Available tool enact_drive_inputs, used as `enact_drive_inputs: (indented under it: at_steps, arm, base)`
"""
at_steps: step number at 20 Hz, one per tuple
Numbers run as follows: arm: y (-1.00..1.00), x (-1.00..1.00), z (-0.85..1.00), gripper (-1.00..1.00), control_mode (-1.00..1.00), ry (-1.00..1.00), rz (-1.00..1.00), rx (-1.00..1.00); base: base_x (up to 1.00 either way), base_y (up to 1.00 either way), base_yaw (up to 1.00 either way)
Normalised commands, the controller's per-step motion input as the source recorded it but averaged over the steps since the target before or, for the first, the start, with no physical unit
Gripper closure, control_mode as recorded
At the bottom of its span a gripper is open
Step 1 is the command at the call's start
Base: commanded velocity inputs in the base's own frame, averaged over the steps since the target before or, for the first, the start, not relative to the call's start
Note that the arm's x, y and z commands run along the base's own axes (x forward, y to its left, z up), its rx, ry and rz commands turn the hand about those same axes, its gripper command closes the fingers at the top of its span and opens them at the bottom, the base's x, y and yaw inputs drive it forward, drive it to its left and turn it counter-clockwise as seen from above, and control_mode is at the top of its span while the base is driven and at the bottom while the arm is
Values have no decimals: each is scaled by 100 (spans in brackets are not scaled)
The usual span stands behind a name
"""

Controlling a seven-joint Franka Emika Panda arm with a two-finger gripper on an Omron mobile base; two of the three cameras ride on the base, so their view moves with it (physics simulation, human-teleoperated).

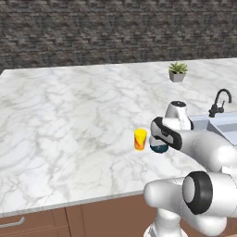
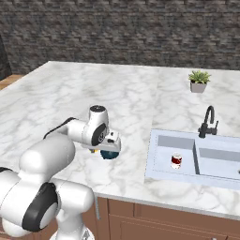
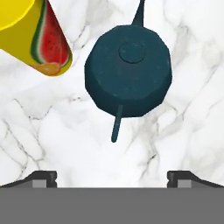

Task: Pick the cup and teapot and place them in the sink. Then turn on the water.

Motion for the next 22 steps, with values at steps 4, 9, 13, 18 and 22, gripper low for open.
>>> enact_drive_inputs:
  at_steps: [4,9,13,18,22]
  arm:
    - [0,13,-19,-100,-100,0,0,0]
    - [0,15,-19,-100,-100,0,0,0]
    - [0,17,-17,-100,-100,0,0,0]
    - [0,19,-9,-100,-100,0,0,0]
    - [0,20,-5,-100,-100,0,0,0]
  base:
    - [0,0,0]
    - [0,0,0]
    - [0,0,0]
    - [0,0,0]
    - [0,0,0]
